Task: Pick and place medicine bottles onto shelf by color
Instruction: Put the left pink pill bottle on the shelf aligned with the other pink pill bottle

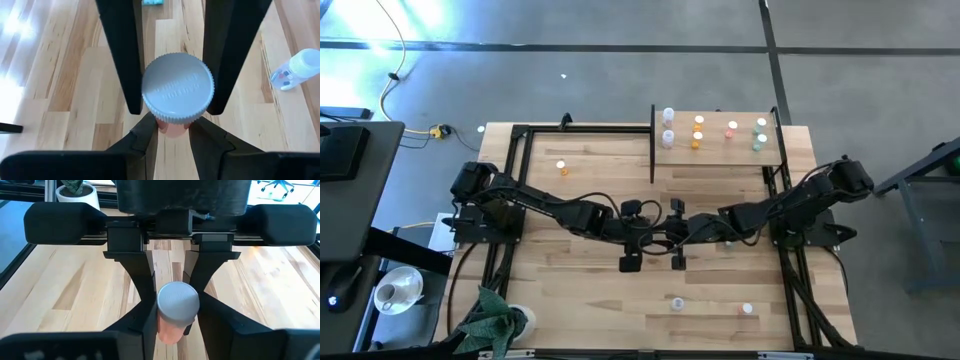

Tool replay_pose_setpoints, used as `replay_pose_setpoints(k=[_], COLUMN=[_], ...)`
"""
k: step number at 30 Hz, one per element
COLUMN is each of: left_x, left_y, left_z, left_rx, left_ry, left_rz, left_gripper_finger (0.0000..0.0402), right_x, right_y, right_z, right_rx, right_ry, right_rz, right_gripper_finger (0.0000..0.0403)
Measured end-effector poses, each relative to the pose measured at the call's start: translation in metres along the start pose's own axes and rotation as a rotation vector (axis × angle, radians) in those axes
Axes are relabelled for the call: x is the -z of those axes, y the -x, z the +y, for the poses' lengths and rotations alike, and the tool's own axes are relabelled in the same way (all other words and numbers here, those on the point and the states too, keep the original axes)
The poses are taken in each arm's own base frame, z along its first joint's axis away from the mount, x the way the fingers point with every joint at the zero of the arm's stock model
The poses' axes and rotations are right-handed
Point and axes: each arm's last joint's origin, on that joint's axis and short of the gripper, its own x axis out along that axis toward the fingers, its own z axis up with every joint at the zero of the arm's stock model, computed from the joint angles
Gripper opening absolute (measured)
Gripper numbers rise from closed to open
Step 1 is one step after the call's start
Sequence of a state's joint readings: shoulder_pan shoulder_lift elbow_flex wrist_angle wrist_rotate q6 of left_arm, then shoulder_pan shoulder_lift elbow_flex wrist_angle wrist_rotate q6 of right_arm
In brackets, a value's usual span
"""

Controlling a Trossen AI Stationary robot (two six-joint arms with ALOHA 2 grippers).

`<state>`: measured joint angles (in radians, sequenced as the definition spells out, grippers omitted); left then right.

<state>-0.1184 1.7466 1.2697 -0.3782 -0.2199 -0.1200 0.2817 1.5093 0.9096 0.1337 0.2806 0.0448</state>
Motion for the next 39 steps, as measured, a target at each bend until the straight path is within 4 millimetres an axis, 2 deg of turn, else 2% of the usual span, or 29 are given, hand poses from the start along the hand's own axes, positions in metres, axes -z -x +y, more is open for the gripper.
replay_pose_setpoints(k=[16,28,33,39], left_x=[-0.001,0.002,0.004,0.007], left_y=[0.0,-0.003,0.0,0.005], left_z=[0.001,0.002,0.002,0.0], left_rx=[-0.04,-0.05,-0.052,-0.053], left_ry=[0.023,0.024,0.034,0.035], left_rz=[-0.016,0.007,0.038,0.072], left_gripper_finger=[0.009,0.0185,0.0192,0.0186], right_x=[0.0,0.004,-0.001,-0.009], right_y=[0.0,0.001,0.016,0.054], right_z=[0.0,-0.001,-0.007,-0.02], right_rx=[0.002,0.012,0.079,0.257], right_ry=[0.002,0.012,0.02,-0.01], right_rz=[0.005,0.042,0.059,0.084], right_gripper_finger=[0.0104,0.0103,0.0103,0.0103])
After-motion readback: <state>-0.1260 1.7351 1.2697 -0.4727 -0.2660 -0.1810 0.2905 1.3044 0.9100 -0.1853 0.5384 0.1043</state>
